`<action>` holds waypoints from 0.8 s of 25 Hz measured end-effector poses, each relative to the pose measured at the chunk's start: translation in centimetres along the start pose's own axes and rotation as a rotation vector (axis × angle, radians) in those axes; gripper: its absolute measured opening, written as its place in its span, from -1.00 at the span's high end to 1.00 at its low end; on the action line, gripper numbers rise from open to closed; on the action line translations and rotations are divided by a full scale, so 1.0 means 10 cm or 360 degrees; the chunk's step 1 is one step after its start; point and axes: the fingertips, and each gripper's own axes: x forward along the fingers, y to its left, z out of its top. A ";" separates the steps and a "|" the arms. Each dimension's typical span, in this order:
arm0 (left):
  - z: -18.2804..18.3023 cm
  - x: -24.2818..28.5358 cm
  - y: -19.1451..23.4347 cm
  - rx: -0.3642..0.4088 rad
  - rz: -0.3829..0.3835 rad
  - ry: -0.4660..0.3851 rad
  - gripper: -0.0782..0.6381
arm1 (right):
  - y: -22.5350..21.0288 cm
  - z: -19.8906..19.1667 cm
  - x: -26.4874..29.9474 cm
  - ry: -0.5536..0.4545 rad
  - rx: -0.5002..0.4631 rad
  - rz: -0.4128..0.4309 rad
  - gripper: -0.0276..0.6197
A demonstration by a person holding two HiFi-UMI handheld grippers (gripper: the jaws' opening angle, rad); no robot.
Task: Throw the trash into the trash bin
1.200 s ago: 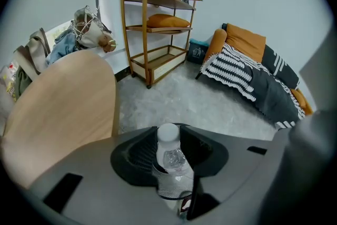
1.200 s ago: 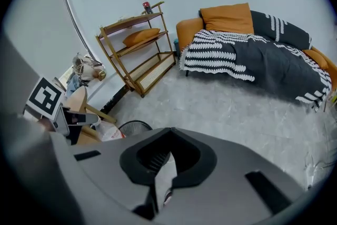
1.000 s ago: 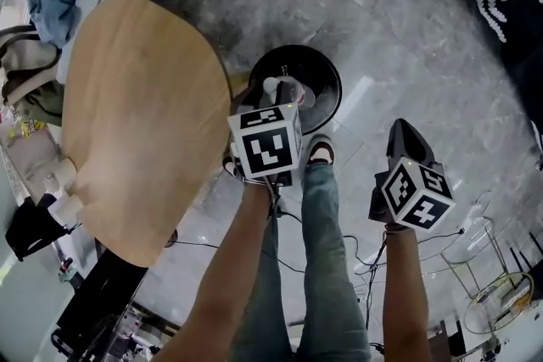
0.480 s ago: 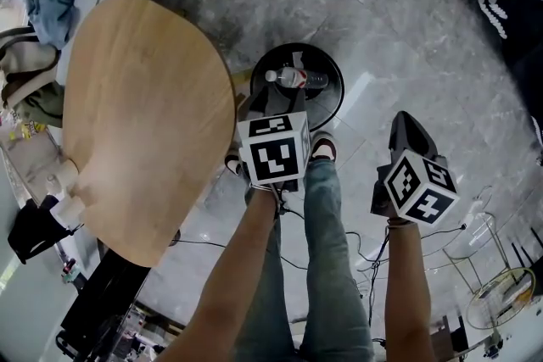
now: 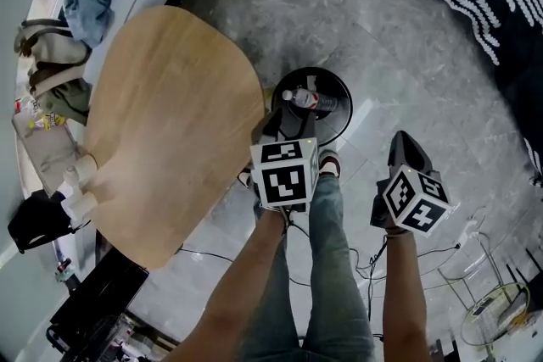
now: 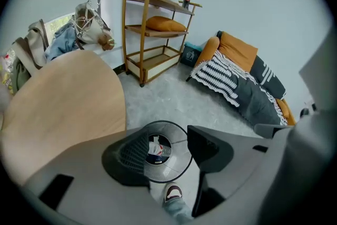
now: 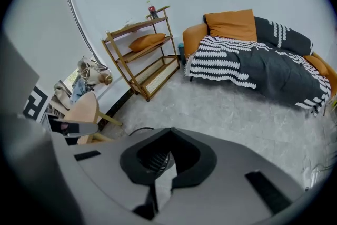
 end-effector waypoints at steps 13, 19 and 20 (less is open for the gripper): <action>1.33 -2.29 0.33 -0.0036 0.0041 -0.0517 0.73 | 1.07 1.25 -1.50 -0.0301 -0.0165 0.0255 0.90; 1.74 -3.73 0.45 -0.0011 0.0047 -0.0868 0.73 | 1.32 1.84 -2.61 -0.0506 -0.0254 0.0314 0.90; 1.84 -3.93 0.46 -0.0010 0.0056 -0.0934 0.73 | 1.33 1.95 -2.77 -0.0552 -0.0273 0.0320 0.90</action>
